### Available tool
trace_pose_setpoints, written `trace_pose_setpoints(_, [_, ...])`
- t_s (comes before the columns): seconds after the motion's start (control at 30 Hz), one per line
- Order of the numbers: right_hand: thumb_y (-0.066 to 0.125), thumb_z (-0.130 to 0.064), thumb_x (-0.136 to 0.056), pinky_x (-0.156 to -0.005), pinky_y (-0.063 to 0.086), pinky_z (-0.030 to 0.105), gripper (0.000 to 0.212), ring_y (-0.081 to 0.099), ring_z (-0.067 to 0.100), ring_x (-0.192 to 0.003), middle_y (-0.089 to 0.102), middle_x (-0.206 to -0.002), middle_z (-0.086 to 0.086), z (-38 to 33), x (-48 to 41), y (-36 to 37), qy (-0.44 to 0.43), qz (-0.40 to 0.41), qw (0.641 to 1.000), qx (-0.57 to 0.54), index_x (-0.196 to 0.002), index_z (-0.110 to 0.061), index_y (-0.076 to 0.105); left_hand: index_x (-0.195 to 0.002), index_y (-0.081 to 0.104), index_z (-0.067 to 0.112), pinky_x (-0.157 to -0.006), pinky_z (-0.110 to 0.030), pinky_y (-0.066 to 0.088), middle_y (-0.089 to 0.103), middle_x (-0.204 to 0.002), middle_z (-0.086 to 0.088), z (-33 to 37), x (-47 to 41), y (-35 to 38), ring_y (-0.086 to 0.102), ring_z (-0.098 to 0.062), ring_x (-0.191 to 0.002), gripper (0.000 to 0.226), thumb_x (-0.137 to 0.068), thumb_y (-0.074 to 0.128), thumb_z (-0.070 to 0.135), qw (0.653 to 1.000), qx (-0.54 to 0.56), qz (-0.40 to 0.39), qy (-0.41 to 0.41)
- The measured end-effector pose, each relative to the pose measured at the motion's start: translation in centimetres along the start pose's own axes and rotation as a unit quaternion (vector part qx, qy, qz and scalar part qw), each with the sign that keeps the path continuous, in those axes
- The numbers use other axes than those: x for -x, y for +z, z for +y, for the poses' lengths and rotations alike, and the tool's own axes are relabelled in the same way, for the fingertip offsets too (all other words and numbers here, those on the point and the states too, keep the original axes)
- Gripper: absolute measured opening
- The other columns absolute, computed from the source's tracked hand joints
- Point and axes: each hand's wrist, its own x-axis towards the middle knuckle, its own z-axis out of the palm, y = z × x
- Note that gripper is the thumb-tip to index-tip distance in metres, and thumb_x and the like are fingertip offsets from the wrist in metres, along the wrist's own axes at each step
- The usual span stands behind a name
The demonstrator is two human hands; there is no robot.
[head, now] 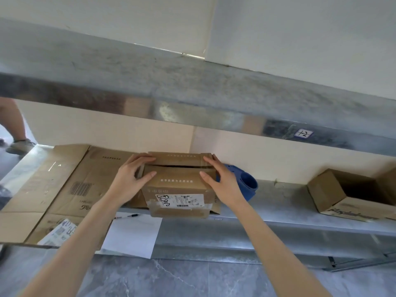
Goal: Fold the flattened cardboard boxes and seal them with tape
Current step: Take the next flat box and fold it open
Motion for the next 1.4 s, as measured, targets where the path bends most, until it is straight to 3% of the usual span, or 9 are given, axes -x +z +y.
trace_pose_setpoints(0.07, [0.064, -0.034, -0.096, -0.117, 0.029, 0.022, 0.044, 0.026, 0.005, -0.147, 0.029, -0.150, -0.022, 0.6, -0.1, 0.8, -0.002, 0.002, 1.000, -0.016, -0.138, -0.036, 0.052, -0.124, 0.065, 0.023, -0.100, -0.020, 0.035, 0.053, -0.129, 0.010, -0.5, 0.2, 0.0, 0.050, -0.007, -0.119, 0.034, -0.091, 0.072, 0.021, 1.000, -0.003, -0.013, -0.006])
trace_pose_setpoints(0.17, [0.064, -0.032, -0.096, -0.102, 0.023, -0.002, 0.040, 0.025, -0.010, -0.141, 0.031, -0.150, -0.020, 1.6, 0.1, 1.1, -0.001, 0.007, 1.000, -0.004, -0.134, -0.035, 0.054, -0.119, 0.067, 0.023, -0.087, -0.001, 0.034, 0.053, -0.129, 0.012, -1.0, 0.3, 1.1, 0.050, -0.004, -0.118, 0.029, -0.090, 0.072, 0.021, 1.000, 0.004, -0.014, -0.004])
trace_pose_setpoints(0.3, [0.061, -0.024, -0.099, -0.097, 0.024, -0.004, 0.033, 0.022, -0.033, -0.123, 0.027, -0.155, -0.018, 3.2, 0.5, 1.2, -0.024, 0.015, 0.999, 0.041, -0.132, -0.023, 0.060, -0.114, 0.067, 0.026, -0.084, 0.000, 0.036, 0.053, -0.130, 0.015, -1.1, 0.1, 2.1, 0.051, -0.002, -0.116, 0.029, -0.087, 0.075, 0.028, 1.000, 0.012, -0.009, -0.004])
trace_pose_setpoints(0.57, [0.058, -0.029, -0.099, -0.096, 0.045, 0.021, 0.024, 0.043, 0.008, -0.136, 0.042, -0.153, -0.012, 1.7, -0.9, 1.9, -0.043, 0.054, 0.980, 0.185, -0.114, -0.011, 0.061, -0.114, 0.066, 0.033, -0.073, -0.015, 0.042, 0.048, -0.129, 0.026, -0.6, 0.8, 3.1, 0.052, 0.011, -0.107, 0.028, -0.087, 0.075, 0.031, 0.999, 0.036, 0.027, -0.018])
trace_pose_setpoints(0.73, [0.055, -0.051, -0.096, -0.096, 0.038, 0.029, 0.046, 0.020, 0.008, -0.148, 0.038, -0.153, -0.017, 1.1, -0.8, 2.8, -0.078, -0.002, 0.976, 0.205, -0.140, -0.038, 0.051, -0.119, 0.067, 0.027, -0.078, -0.014, 0.043, 0.048, -0.132, 0.023, -0.2, 1.0, 3.8, 0.049, 0.013, -0.105, 0.029, -0.090, 0.072, 0.028, 0.998, 0.057, 0.029, -0.023])
trace_pose_setpoints(1.03, [0.049, -0.068, -0.084, -0.105, 0.021, 0.022, 0.051, 0.020, 0.003, -0.146, 0.041, -0.147, -0.027, 2.3, -1.1, 1.9, -0.051, 0.007, 0.982, 0.183, -0.130, -0.048, 0.059, -0.125, 0.068, 0.020, -0.096, -0.025, 0.049, 0.051, -0.135, 0.018, -0.2, 1.2, 4.7, 0.048, 0.015, -0.117, 0.036, -0.090, 0.073, 0.026, 0.994, 0.106, 0.021, -0.016])
trace_pose_setpoints(1.17, [0.057, -0.057, -0.088, -0.110, 0.026, 0.020, 0.043, 0.031, 0.001, -0.142, 0.046, -0.141, -0.026, 2.4, -1.1, 1.8, -0.035, 0.028, 0.997, 0.064, -0.126, -0.039, 0.064, -0.124, 0.067, 0.024, -0.088, -0.027, 0.056, 0.052, -0.134, 0.020, -0.3, 1.4, 4.3, 0.052, 0.008, -0.118, 0.041, -0.085, 0.077, 0.026, 0.992, 0.124, 0.015, -0.010])
trace_pose_setpoints(1.27, [0.055, -0.031, -0.100, -0.111, 0.040, 0.035, 0.024, 0.052, 0.010, -0.126, 0.057, -0.128, -0.009, 4.1, -0.8, 0.1, -0.001, 0.190, 0.981, -0.029, -0.120, -0.023, 0.067, -0.119, 0.066, 0.026, -0.081, -0.023, 0.056, 0.053, -0.133, 0.022, -0.1, 1.3, 4.5, 0.054, 0.008, -0.115, 0.038, -0.083, 0.079, 0.026, 0.991, 0.127, 0.025, -0.021])
trace_pose_setpoints(1.4, [0.051, -0.027, -0.103, -0.093, 0.041, 0.029, 0.033, 0.054, 0.025, -0.118, 0.054, -0.125, 0.001, 8.2, -0.9, -3.2, 0.106, 0.157, 0.977, 0.099, -0.133, -0.015, 0.057, -0.116, 0.066, 0.025, -0.083, -0.028, 0.055, 0.054, -0.134, 0.022, -0.1, 1.4, 4.6, 0.054, 0.001, -0.120, 0.037, -0.082, 0.080, 0.024, 0.988, 0.149, 0.030, -0.031])
